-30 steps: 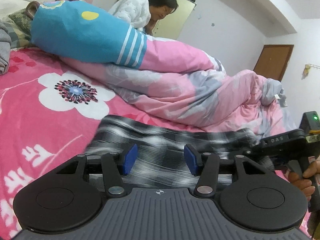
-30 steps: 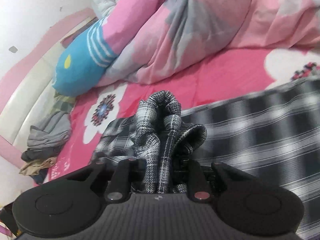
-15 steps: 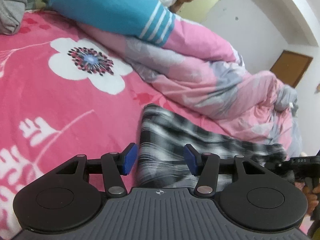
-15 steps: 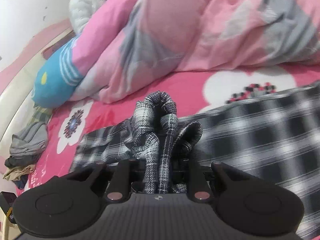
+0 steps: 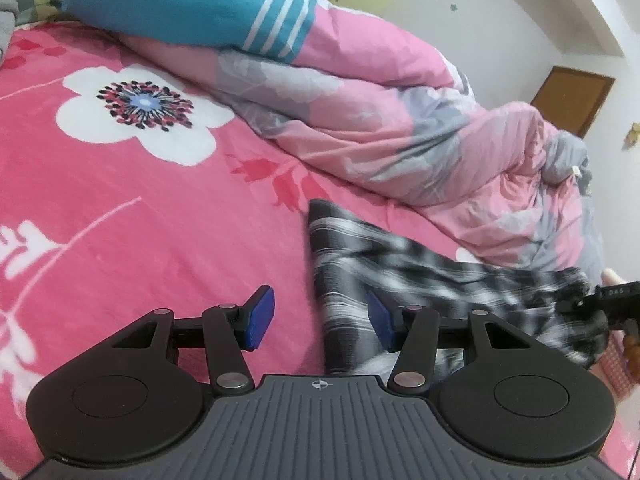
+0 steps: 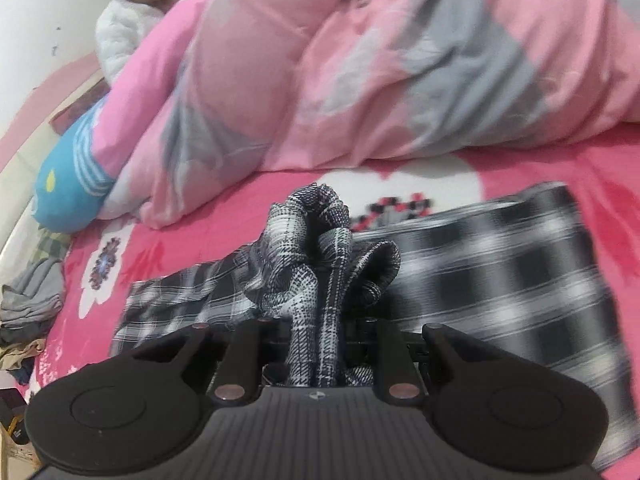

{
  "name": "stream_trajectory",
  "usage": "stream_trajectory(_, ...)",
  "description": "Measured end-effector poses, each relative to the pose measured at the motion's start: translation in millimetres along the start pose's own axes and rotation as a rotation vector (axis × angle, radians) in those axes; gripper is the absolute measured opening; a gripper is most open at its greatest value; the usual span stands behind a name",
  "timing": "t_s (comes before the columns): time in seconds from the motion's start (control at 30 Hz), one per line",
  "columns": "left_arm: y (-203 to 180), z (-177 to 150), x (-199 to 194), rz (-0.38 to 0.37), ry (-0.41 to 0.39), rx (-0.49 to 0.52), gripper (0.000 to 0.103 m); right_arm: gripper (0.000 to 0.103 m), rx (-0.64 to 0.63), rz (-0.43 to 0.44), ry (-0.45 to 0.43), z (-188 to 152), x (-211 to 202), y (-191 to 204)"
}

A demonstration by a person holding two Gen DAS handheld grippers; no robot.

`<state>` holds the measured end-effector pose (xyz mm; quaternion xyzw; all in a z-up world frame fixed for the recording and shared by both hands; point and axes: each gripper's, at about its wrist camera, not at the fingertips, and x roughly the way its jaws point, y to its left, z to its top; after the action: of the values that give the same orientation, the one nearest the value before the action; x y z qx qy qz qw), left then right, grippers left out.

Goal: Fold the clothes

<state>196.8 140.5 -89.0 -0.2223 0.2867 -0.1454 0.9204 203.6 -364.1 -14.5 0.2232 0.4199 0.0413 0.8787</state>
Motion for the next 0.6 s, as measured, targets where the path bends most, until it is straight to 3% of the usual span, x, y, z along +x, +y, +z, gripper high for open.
stream_trajectory(0.33, -2.1, -3.6, 6.6, 0.008, 0.012, 0.006, 0.052, 0.019, 0.042, -0.063, -0.015, 7.8, -21.7, -70.4)
stream_trajectory(0.6, -3.1, -5.6, 9.4, 0.011, 0.013, 0.016, 0.052, 0.019, 0.049, -0.058, -0.006, 2.2, -17.0, -104.7)
